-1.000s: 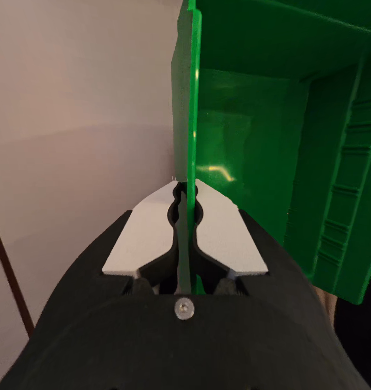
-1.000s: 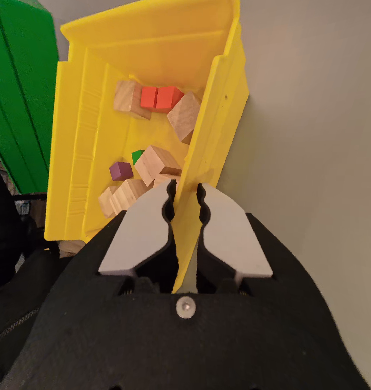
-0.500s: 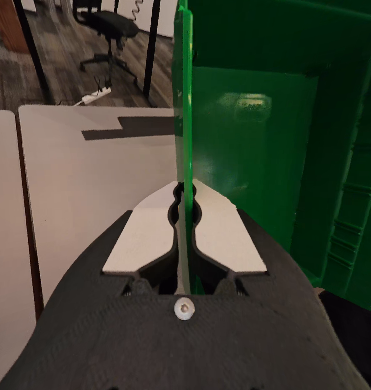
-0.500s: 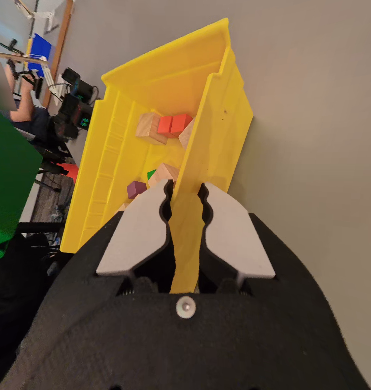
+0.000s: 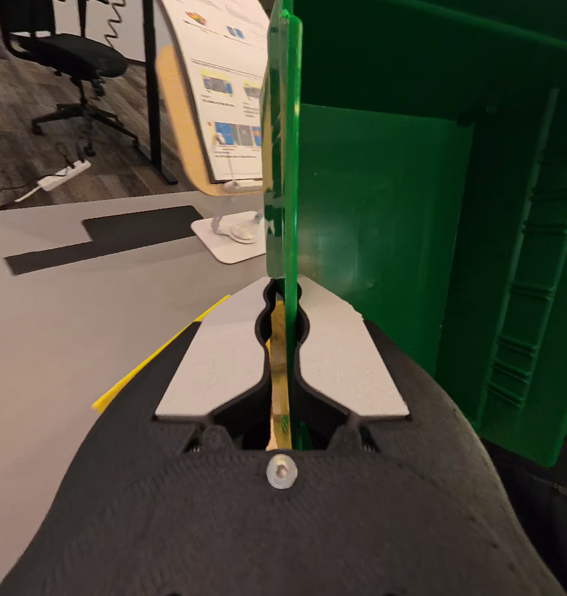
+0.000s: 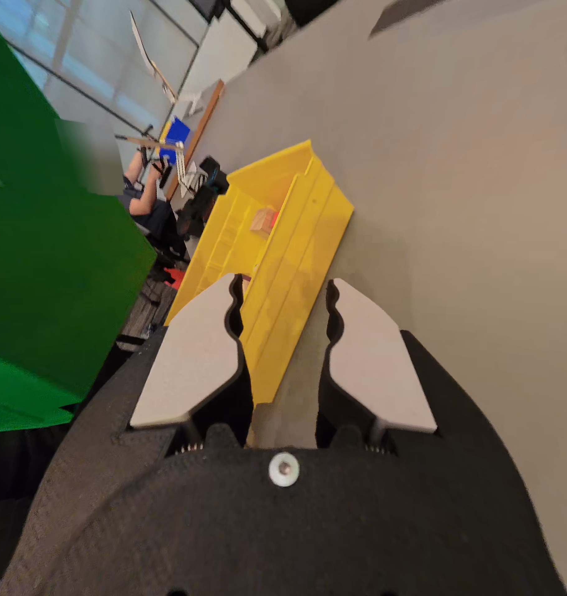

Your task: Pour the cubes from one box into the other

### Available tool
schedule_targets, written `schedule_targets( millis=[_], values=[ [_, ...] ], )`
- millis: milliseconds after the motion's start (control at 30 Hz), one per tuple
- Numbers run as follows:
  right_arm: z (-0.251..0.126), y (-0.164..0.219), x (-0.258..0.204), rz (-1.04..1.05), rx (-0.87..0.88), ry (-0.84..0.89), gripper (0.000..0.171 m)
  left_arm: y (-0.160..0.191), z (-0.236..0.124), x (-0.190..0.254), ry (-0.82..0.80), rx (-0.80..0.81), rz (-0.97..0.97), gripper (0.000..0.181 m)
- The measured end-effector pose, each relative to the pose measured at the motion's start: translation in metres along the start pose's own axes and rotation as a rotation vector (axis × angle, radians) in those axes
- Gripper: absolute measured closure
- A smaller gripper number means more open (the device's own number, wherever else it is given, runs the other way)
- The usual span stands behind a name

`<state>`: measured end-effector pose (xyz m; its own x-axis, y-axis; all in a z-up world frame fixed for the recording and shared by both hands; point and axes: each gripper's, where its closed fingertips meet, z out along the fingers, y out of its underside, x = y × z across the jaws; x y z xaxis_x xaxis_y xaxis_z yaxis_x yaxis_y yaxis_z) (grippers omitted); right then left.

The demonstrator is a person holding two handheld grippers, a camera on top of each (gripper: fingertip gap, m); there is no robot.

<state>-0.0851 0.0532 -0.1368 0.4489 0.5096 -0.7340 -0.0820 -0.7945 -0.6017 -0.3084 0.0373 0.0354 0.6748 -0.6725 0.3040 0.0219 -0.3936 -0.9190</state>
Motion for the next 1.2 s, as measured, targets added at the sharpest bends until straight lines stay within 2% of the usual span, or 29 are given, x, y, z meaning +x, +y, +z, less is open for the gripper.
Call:
schedule_targets(
  millis=[200,333,567,700,833,1133,1200],
  values=[
    [-0.117,-0.043,0.044,0.044,0.239,0.090,0.128,0.012,0.089,0.067,0.165,-0.021,-0.052,0.174],
    [-0.179,-0.058,0.071,0.098,0.364,0.113,0.130,0.031,0.139,0.107,0.275,-0.031,-0.147,0.174],
    [-0.235,-0.062,0.108,0.132,0.443,0.186,0.133,0.087,0.200,0.130,0.311,-0.132,-0.278,0.174],
    [-0.249,-0.059,0.123,0.138,0.426,0.257,0.136,0.124,0.221,0.126,0.272,-0.203,-0.323,0.173],
    [-0.252,-0.056,0.129,0.171,0.433,0.246,0.136,0.154,0.237,0.121,0.225,-0.259,-0.389,0.171],
    [-0.217,-0.043,0.126,0.151,0.297,0.247,0.133,0.168,0.244,0.127,0.141,-0.313,-0.371,0.161],
    [-0.215,-0.036,0.136,0.164,0.260,0.299,0.143,0.172,0.249,0.138,0.160,-0.309,-0.399,0.158]
  ],
)
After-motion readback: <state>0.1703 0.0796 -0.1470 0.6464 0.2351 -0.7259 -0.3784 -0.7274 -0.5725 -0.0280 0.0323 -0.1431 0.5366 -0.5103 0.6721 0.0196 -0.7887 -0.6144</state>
